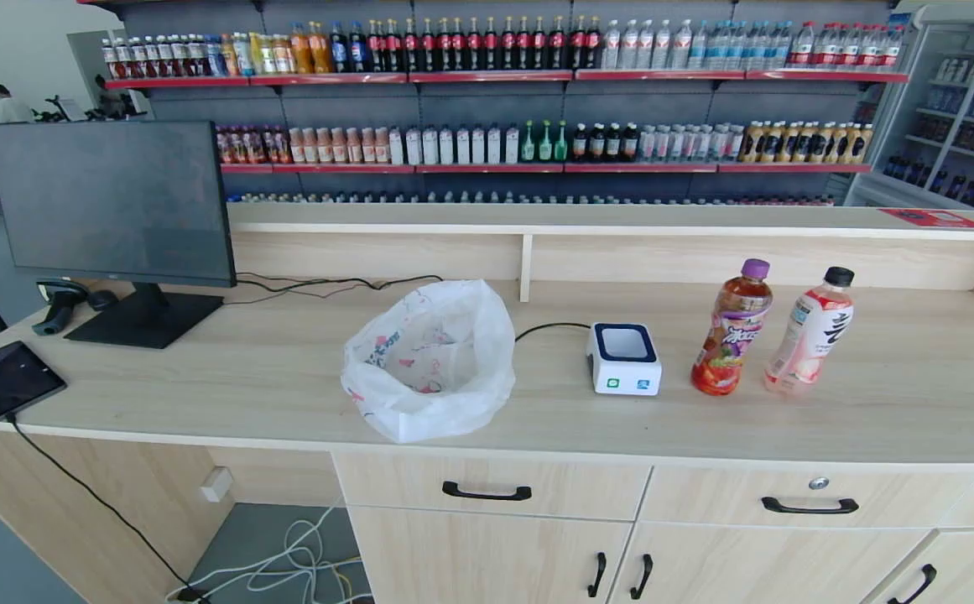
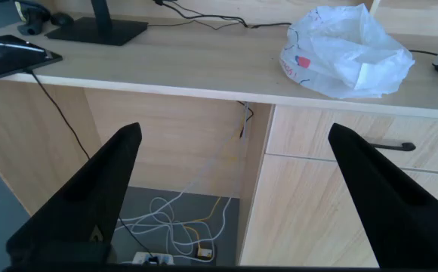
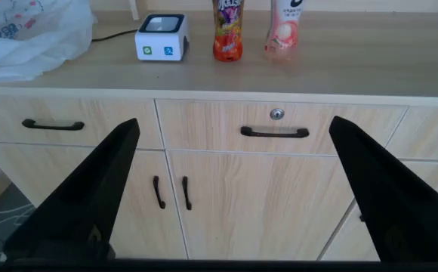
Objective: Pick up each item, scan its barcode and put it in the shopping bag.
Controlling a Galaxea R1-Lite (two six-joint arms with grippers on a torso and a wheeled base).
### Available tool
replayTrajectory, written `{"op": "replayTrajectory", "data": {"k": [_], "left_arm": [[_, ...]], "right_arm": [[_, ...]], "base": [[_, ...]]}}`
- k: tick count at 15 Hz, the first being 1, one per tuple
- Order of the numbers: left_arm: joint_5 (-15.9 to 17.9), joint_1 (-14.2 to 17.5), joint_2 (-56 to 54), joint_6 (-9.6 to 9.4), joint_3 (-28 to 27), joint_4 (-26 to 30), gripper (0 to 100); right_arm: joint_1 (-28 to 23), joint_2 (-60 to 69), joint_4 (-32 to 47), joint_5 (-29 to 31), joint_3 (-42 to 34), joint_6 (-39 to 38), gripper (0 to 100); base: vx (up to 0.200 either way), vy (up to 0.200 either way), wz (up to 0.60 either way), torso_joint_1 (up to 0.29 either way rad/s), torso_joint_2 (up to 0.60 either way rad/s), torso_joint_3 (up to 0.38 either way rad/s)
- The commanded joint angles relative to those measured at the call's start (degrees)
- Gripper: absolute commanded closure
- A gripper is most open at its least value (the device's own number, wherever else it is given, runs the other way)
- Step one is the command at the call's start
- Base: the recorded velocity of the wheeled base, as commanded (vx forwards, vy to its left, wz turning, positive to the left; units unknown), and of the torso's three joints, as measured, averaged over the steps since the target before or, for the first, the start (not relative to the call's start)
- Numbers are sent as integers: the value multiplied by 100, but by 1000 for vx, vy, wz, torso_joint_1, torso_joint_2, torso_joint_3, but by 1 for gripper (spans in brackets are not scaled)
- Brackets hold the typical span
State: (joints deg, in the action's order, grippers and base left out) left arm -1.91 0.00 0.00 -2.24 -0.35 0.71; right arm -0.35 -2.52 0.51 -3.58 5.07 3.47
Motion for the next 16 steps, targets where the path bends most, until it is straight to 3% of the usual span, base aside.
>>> {"op": "replayTrajectory", "data": {"k": [1,6,16], "left_arm": [[-2,0,0,5,0,0,0],[-2,0,0,5,0,0,0],[-2,0,0,5,0,0,0]], "right_arm": [[18,-1796,-69,-125,1321,-13,0],[132,-4889,-2301,-151,2648,-347,0],[141,-6963,-4604,-556,3061,-664,0]], "base": [[0,0,0,0,0,0],[0,0,0,0,0,0],[0,0,0,0,0,0]]}}
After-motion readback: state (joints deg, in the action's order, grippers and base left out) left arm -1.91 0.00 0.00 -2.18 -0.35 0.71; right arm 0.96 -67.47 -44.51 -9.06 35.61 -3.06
